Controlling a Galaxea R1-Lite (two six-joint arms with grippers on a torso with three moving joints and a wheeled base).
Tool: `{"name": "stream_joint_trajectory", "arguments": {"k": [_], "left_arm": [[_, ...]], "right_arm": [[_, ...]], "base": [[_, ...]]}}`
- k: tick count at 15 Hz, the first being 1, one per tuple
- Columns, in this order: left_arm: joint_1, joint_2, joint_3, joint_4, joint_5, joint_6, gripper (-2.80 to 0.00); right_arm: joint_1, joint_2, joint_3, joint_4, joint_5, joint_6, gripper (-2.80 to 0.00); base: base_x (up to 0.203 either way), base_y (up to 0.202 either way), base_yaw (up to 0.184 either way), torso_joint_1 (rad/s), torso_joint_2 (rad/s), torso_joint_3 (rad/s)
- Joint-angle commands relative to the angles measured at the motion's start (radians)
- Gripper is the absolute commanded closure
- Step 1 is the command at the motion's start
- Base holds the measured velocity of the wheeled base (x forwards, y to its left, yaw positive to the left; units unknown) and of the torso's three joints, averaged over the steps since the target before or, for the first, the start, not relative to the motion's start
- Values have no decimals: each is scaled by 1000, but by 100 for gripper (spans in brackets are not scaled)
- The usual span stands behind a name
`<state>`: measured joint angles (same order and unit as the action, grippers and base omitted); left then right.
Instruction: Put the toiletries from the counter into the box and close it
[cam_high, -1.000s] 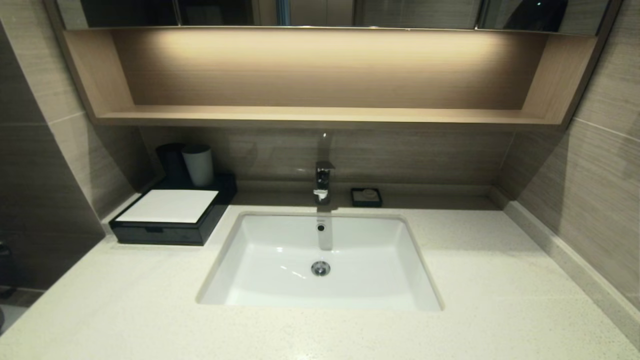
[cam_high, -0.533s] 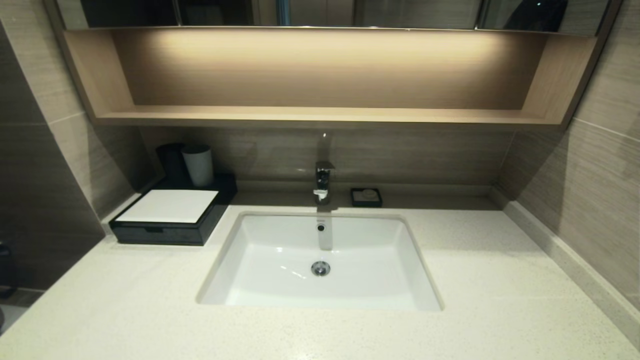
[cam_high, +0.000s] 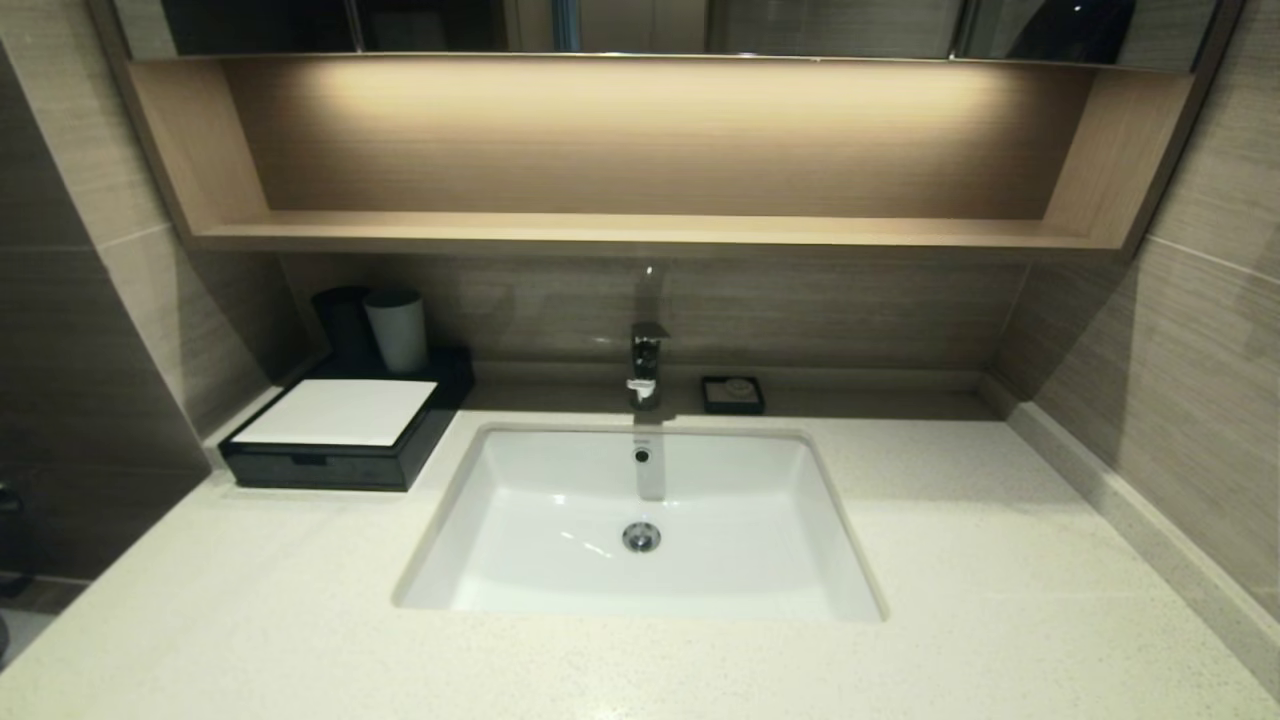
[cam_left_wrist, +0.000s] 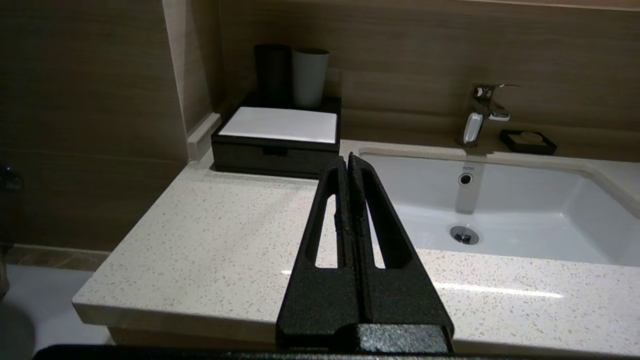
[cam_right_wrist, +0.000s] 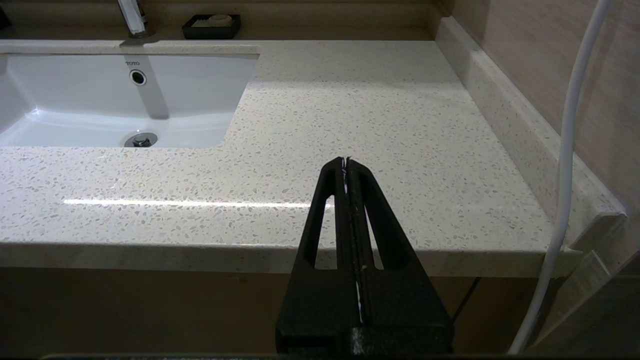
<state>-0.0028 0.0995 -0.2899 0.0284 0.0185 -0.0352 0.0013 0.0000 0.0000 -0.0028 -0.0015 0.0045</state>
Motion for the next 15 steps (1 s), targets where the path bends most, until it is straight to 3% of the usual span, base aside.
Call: {"name": "stream_joint_trajectory", "arguments": {"k": [1,3,10,15], "left_arm": [[0,-34,58,-66,-12,1,0],[0,-46,101,-155,-16,4,0],[1,-96,233,-259,-40,7,0],[0,-96,311,-373,-40,54,0]], "right_arm": [[0,0,2,0,0,0,0],[0,0,2,-1,0,0,0],[0,0,2,0,0,0,0],[0,0,1,0,0,0,0]], "base": [[0,0,0,0,0,0],[0,0,0,0,0,0],[0,0,0,0,0,0],[0,0,0,0,0,0]]}}
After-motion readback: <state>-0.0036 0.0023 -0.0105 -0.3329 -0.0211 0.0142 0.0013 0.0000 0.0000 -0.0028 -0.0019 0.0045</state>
